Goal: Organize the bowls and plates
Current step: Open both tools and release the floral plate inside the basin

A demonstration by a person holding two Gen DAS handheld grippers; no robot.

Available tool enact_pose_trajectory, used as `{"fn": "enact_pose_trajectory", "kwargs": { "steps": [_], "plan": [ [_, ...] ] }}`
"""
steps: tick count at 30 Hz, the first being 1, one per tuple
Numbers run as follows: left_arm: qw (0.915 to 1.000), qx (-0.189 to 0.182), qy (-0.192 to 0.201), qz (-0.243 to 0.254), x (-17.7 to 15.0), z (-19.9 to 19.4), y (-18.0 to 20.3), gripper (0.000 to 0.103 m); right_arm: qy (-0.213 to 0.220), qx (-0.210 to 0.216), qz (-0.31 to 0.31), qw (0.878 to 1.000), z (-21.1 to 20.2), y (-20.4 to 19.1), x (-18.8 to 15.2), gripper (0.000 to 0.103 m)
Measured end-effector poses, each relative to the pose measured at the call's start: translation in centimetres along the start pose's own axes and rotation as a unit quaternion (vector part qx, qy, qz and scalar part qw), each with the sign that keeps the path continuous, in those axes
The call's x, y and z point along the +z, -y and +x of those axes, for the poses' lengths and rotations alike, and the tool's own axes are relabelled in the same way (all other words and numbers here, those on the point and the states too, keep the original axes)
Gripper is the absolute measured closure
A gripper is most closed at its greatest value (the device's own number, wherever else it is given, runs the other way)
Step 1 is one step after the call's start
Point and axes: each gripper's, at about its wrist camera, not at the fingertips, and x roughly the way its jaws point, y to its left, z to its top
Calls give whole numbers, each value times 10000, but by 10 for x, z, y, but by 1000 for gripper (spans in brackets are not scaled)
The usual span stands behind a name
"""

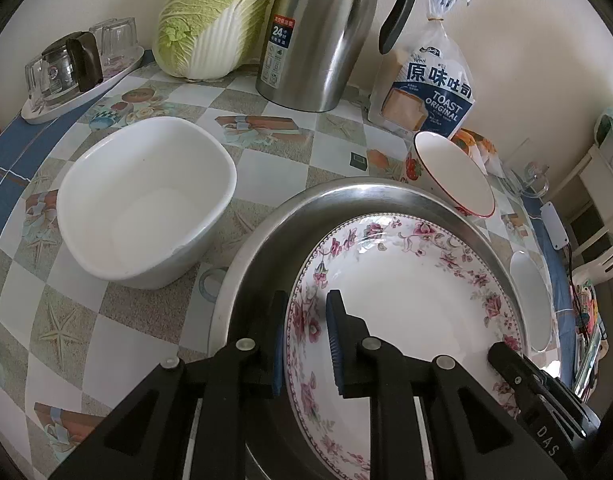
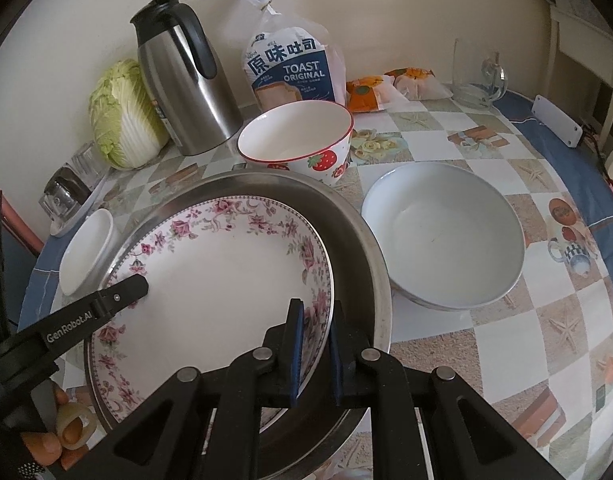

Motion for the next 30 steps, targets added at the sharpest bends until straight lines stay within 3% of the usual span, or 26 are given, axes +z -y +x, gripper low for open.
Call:
{"fn": "enact_pose_trajectory", "kwargs": {
  "steps": [15, 27, 30],
  "plan": [
    [9999, -3, 29, -108, 1, -2, -4, 84, -39, 34, 113, 9999, -3, 5, 1, 91],
    [9998, 118, -44, -144, 11, -24, -3, 83, 343, 25, 204, 9992, -38, 12, 17, 91],
    [9995, 244, -127, -154, 14, -29, -2, 66, 344, -55, 227, 9991, -45, 13, 20, 91]
  ]
}}
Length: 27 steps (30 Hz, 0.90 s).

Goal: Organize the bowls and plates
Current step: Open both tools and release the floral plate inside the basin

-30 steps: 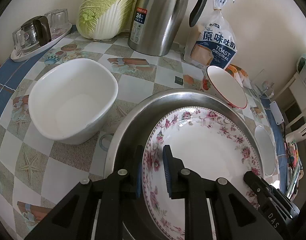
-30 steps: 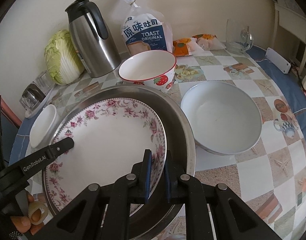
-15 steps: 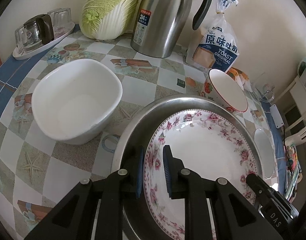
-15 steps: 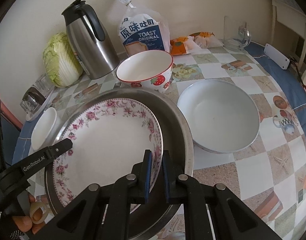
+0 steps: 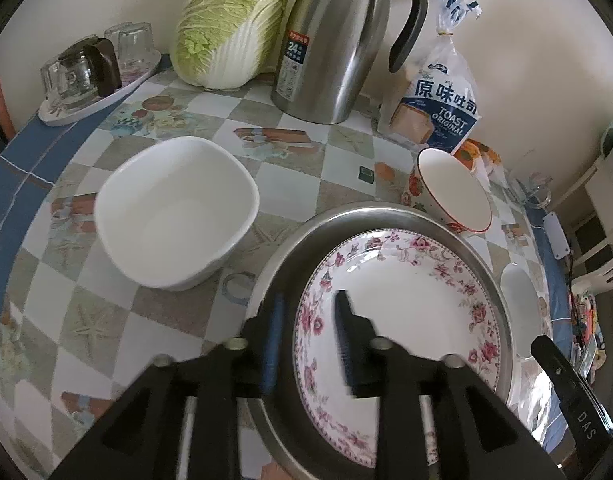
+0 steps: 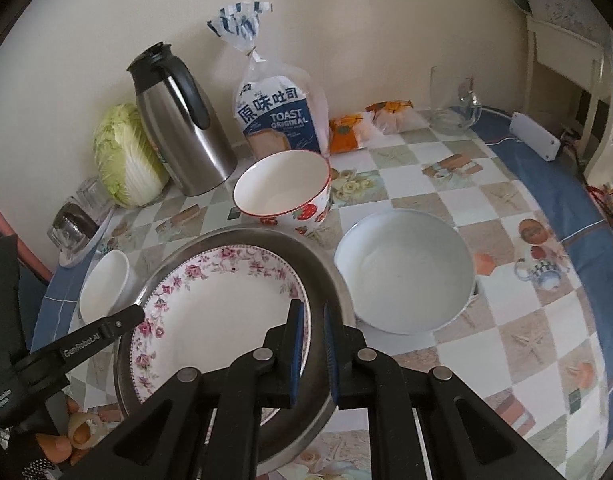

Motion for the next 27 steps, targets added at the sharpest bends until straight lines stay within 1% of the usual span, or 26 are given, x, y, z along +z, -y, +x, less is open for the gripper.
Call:
{"fn": "enact_pose_trajectory", "kwargs": {
  "steps": [1, 2, 3, 5, 6, 7, 8, 9, 10, 11, 12, 14, 15, 20, 22, 24, 25, 27],
  "plan": [
    [10000, 70, -42, -7, 0, -1, 0, 58, -27, -37, -6, 10000, -1, 1, 1, 91],
    [9998, 174, -86, -2, 0, -2, 0, 55, -79, -95, -11, 9999, -1, 2, 1, 86],
    [9996, 253, -107, 16, 0, -3, 0, 53, -121, -140, -4, 9998, 0, 3, 1, 82],
    [9990, 411, -129, 78, 0, -5, 1, 46, -201, -211, 9, 9996, 1, 5, 0, 61],
    [9989, 451, -133, 72, 0, -6, 0, 43, -223, -226, 6, 9995, 1, 7, 0, 58],
    [9988, 459, -137, 51, 1, -7, -1, 38, -247, -246, -3, 9994, 2, 7, -1, 52],
    [9988, 467, -136, 40, 1, -8, -2, 30, -265, -265, -13, 9993, 2, 8, -1, 45],
    [9987, 496, -121, 31, 1, -8, -2, 26, -280, -287, -24, 9992, 3, 8, -1, 42],
    [9984, 555, -91, 23, 1, -9, -3, 18, -287, -297, -36, 9991, 3, 8, -2, 41],
    [9981, 617, -58, 2, 1, -10, -4, 16, -285, -285, -43, 9992, 3, 7, -2, 40],
    [9979, 650, -49, -26, 1, -10, -4, 15, -285, -275, -50, 9992, 3, 7, -2, 38],
    [9979, 628, -79, -97, 0, -9, -8, 12, -288, -270, -81, 9992, 4, 7, -3, 30],
    [9980, 606, -98, -116, 0, -9, -8, 12, -285, -273, -95, 9992, 4, 6, -3, 29],
    [9980, 616, -129, -118, -1, -7, -7, 11, -280, -268, -116, 9992, 7, 5, -4, 14],
    [9980, 604, -110, -139, -1, -9, -7, 11, -290, -252, -89, 9992, 7, 6, -5, 12],
    [9981, 587, -83, -163, -1, -10, -7, 11, -295, -260, -73, 9992, 7, 7, -5, 7],
    [9981, 587, -66, -172, -2, -11, -7, 10, -290, -258, -70, 9992, 7, 7, -5, 3],
    [9980, 619, -43, -151, -2, -12, -7, 10, -264, -232, -78, 9994, 6, 6, -5, 2]
  ]
}}
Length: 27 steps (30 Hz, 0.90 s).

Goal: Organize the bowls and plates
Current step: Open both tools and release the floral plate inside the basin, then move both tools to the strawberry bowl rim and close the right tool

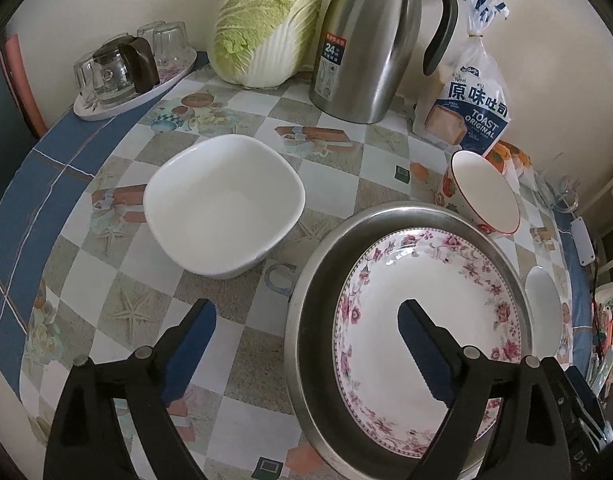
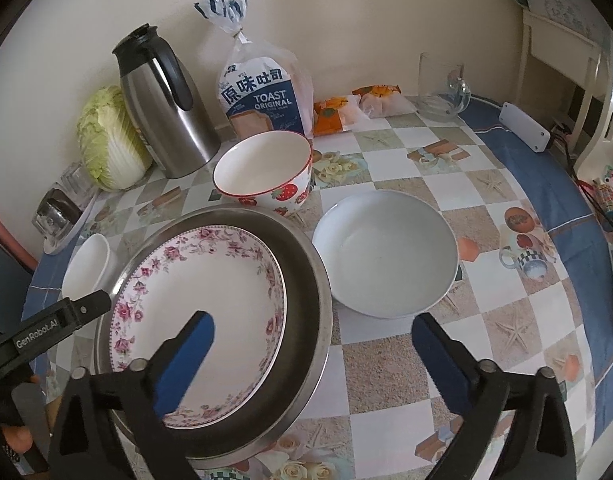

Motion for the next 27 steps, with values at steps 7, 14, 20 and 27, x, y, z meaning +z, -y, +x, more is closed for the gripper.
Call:
{"fn": "enact_pose_trajectory", "kwargs": {
  "steps": [7, 14, 20, 27],
  "plan": [
    [9999, -26, 135, -101, 0, -10, -3, 9, 61, 34, -10, 10000, -6, -1, -1, 0],
    [9998, -8, 149, -99, 0, -16, -6, 9, 97, -3, -38, 9999, -10, -2, -1, 0],
    [9998, -79, 141, -93, 0, -19, -5, 9, 70, 75, -128, 9999, -13, -4, -2, 0],
    [9997, -207, 87, 120, 28, -10, 11, 9, -99, 79, -350, 9993, -6, -11, 8, 0]
  ]
}}
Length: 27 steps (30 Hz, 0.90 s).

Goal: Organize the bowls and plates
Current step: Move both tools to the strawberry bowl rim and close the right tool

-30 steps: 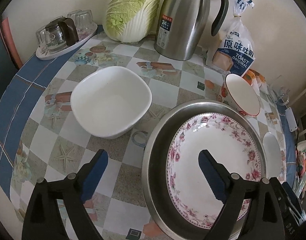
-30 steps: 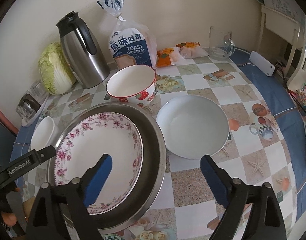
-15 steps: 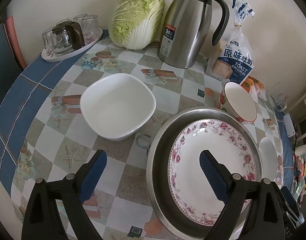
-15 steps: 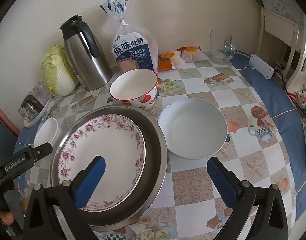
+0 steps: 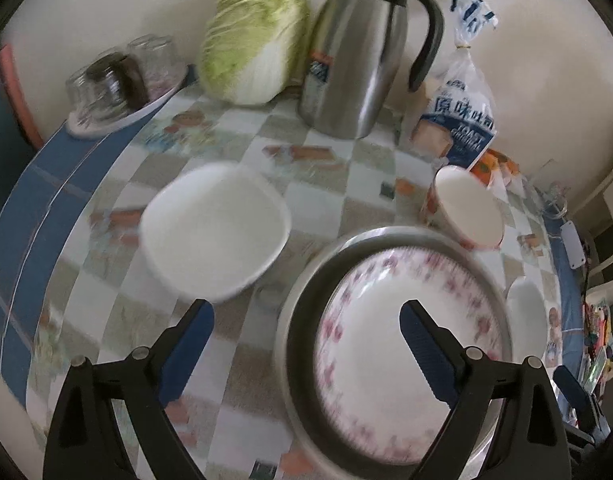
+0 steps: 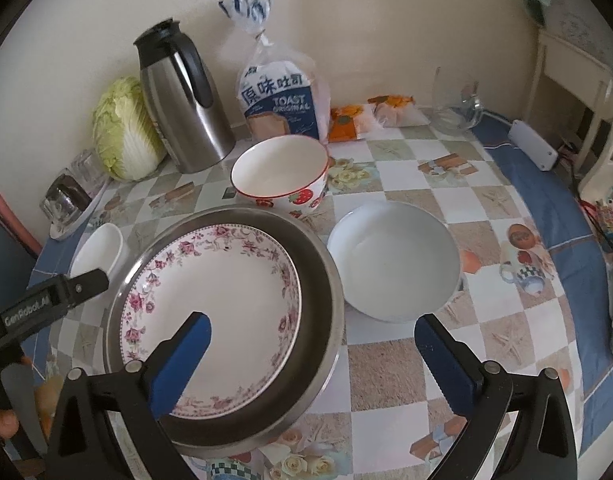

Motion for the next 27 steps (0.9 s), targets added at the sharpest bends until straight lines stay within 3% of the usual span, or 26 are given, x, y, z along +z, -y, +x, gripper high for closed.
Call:
{"fn": "enact_pose_trajectory", "kwargs": {
  "steps": [3, 9, 11, 15, 17, 18, 20, 24, 26, 27],
  "plan": [
    [9996, -199, 35, 210, 44, 14, 12, 9, -44, 75, 2, 10000, 10, 7, 27, 0],
    [9966, -304, 143, 750, 124, 42, 43, 9, 105, 264, 202, 9994, 33, 44, 114, 0],
    [9950, -297, -8, 952, 136, 52, 54, 9, 116, 167, 196, 9996, 45, 52, 137, 0],
    [9916, -641, -326, 1078, 142, 75, 84, 9, -65, -21, 60, 10000, 75, 52, 162, 2],
    [9899, -592, -616, 1130, 136, 91, 97, 9, -242, 43, 109, 9996, 93, 50, 166, 22],
    [9893, -521, -701, 1172, 132, 100, 103, 11, -352, 61, 118, 9993, 101, 48, 166, 27],
    [9882, -461, -777, 1239, 126, 112, 112, 37, -564, 137, 57, 9983, 117, 41, 166, 46],
    [9850, -621, -1129, 1149, 116, 139, 120, 53, -894, 292, -8, 9956, 140, 32, 161, 66],
    [9823, -635, -1234, 1259, 109, 147, 126, 68, -1071, 240, -53, 9939, 151, 28, 158, 76],
    [9812, -648, -1286, 1286, 106, 150, 129, 70, -1181, 219, -69, 9927, 158, 26, 156, 80]
  ]
}}
